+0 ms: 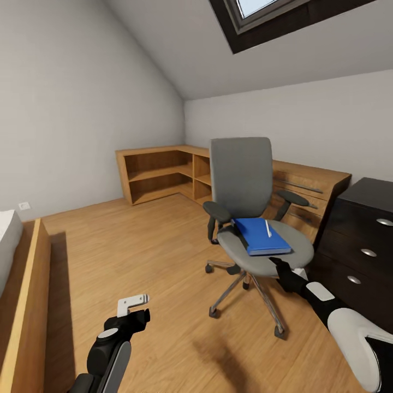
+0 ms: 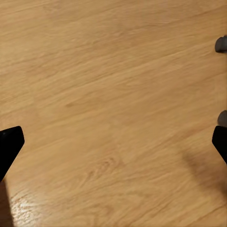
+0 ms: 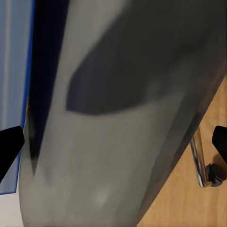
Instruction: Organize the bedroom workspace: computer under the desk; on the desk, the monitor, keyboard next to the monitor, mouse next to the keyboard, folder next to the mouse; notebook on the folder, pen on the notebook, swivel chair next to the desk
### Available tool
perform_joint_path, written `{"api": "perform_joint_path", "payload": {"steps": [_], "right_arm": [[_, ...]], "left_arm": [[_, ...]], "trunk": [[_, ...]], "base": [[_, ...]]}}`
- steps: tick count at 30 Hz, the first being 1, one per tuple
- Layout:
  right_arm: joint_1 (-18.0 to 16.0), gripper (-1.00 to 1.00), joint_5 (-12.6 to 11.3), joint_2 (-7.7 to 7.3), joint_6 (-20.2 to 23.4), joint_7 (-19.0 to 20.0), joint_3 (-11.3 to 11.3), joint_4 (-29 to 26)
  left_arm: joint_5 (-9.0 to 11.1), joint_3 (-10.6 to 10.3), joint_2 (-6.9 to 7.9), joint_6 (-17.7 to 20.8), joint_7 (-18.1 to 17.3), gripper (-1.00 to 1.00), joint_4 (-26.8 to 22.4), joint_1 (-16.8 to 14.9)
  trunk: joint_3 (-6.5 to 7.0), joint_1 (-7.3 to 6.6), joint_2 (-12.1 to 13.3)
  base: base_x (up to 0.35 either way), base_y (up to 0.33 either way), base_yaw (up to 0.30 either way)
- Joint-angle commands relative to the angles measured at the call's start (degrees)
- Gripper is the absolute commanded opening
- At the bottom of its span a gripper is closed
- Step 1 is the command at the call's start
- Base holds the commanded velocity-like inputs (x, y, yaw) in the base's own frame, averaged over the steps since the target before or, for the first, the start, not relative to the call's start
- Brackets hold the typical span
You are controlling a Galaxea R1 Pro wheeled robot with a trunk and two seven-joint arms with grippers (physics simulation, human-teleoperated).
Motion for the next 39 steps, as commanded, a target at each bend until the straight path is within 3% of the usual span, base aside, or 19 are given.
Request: {"api": "perform_joint_path", "payload": {"steps": [1, 28, 32, 39], "right_arm": [[-0.04, 1.0, -0.25, 0.0, 0.33, 0.12, -0.34, -0.01], [-0.04, 1.0, -0.25, 0.0, 0.24, 0.21, -0.32, -0.01], [-0.04, 1.0, -0.25, 0.0, 0.24, 0.21, -0.32, -0.01], [-0.04, 1.0, -0.25, 0.0, 0.24, 0.21, -0.32, -0.01]], "left_arm": [[0.6, -0.06, -0.01, 0.13, 0.56, 1.0, -0.06, -0.04], [0.57, -0.16, -0.06, 0.04, 0.38, 1.0, 0.54, -0.04], [0.53, -4.3, 0.16, 0.07, 0.67, 1.0, 1.35, -0.04], [0.51, -5.11, 0.19, 0.11, 0.64, 1.0, 1.94, -0.04]], "trunk": [[-0.06, -0.01, -0.03], [-0.06, -0.01, -0.03], [-0.06, -0.01, -0.03], [-0.06, -0.01, -0.03]], "base": [[0.0, 0.0, 0.0], [0.277, 0.0, 0.0], [0.297, 0.0, 0.0], [0.063, 0.0, 0.0]]}}
